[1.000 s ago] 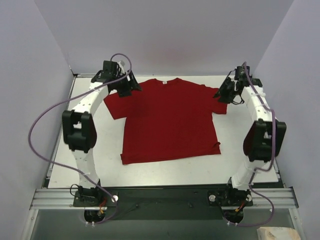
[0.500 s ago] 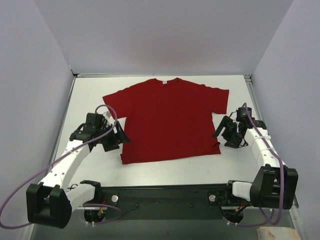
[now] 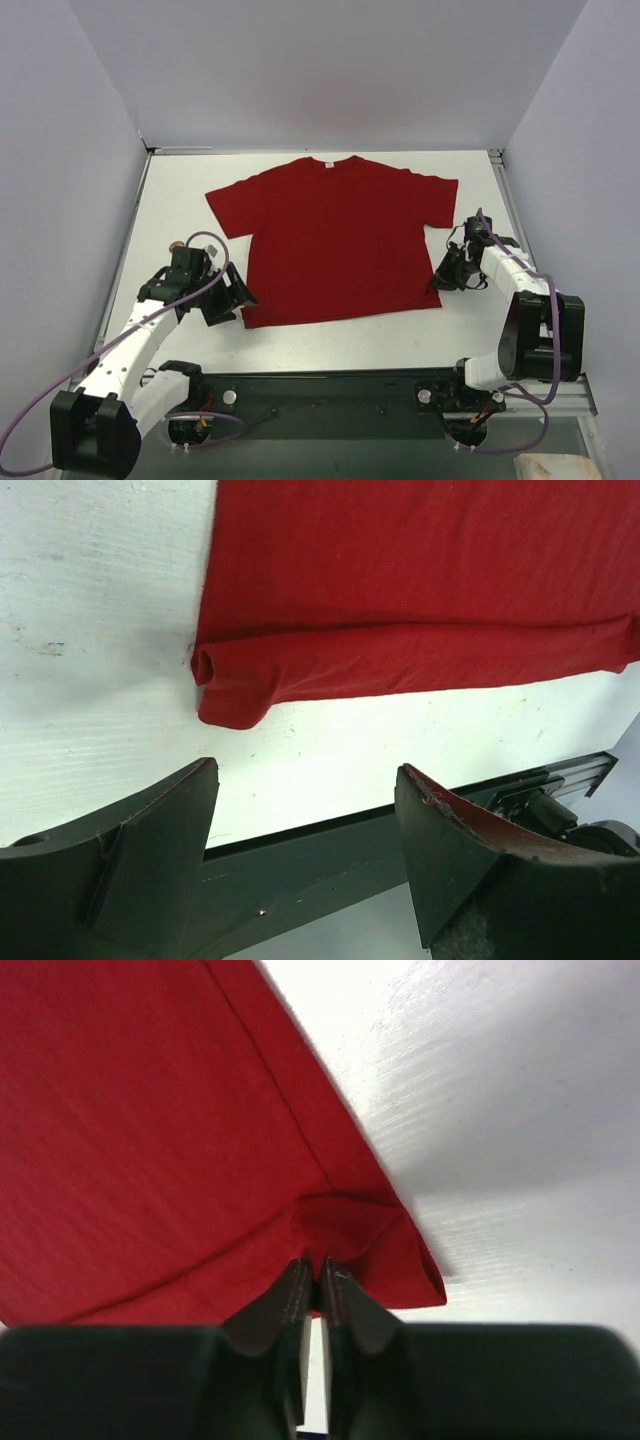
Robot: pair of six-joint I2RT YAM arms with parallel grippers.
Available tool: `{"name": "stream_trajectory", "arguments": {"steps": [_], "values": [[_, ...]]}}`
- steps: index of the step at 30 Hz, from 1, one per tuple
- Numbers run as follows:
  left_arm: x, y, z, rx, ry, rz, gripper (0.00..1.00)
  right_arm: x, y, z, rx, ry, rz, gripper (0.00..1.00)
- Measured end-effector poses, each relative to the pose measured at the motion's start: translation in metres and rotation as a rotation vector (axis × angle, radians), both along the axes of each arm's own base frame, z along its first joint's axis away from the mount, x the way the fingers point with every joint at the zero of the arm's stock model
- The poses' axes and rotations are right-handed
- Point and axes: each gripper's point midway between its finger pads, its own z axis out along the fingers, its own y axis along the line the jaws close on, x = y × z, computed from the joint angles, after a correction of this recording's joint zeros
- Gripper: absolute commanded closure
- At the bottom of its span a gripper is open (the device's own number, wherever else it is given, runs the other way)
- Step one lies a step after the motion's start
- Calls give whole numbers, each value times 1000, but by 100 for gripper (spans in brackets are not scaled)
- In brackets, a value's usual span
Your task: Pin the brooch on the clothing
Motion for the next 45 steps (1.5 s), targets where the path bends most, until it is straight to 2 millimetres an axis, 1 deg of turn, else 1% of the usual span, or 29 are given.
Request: {"name": "stream_trajectory", "arguments": {"steps": [4,7,8,13,15,19,23,26,29,30,32,33,35,36,39,42,45], "values": [[1,1,-2,11,11,17,21,1,4,3,24,-10,0,100],[-1,1,-10,39,41,17,23,-1,7,13,34,-50,-2,100],[-2,1,-13,49,52,14,24,-3,7,19,37,-69,-3,100],[-11,-6,-25,105,88,-16,36,-6,10,61,37,-223,-6,100],[-15,-6,-31,123,102,-12,38,-9,11,69,42,-252,-5,100],[-23,-1,-44,164,134,12,40,-16,13,66,51,-229,-3,100],[-24,5,-55,197,134,47,43,-22,14,60,56,-201,-3,100],[-25,8,-69,201,133,79,45,-23,14,59,57,-197,-3,100],[-17,3,-68,162,82,106,49,-24,14,58,57,-193,-3,100],[-15,2,-68,152,69,113,51,-25,14,57,57,-191,-3,100],[-8,-1,-68,131,38,131,70,-26,14,56,57,-186,-3,100],[-5,-1,-68,126,25,138,82,-26,14,56,58,-185,-3,100],[-1,-1,-71,127,18,155,96,-26,14,55,57,-184,-2,100],[0,0,-72,135,17,156,100,-26,14,55,57,-184,-1,100],[3,0,-72,137,7,158,100,-26,15,55,59,-184,1,100],[-1,2,-70,144,14,152,100,-27,15,56,62,-186,2,100],[-6,2,-57,133,3,146,100,-30,16,60,65,-195,4,100]]}}
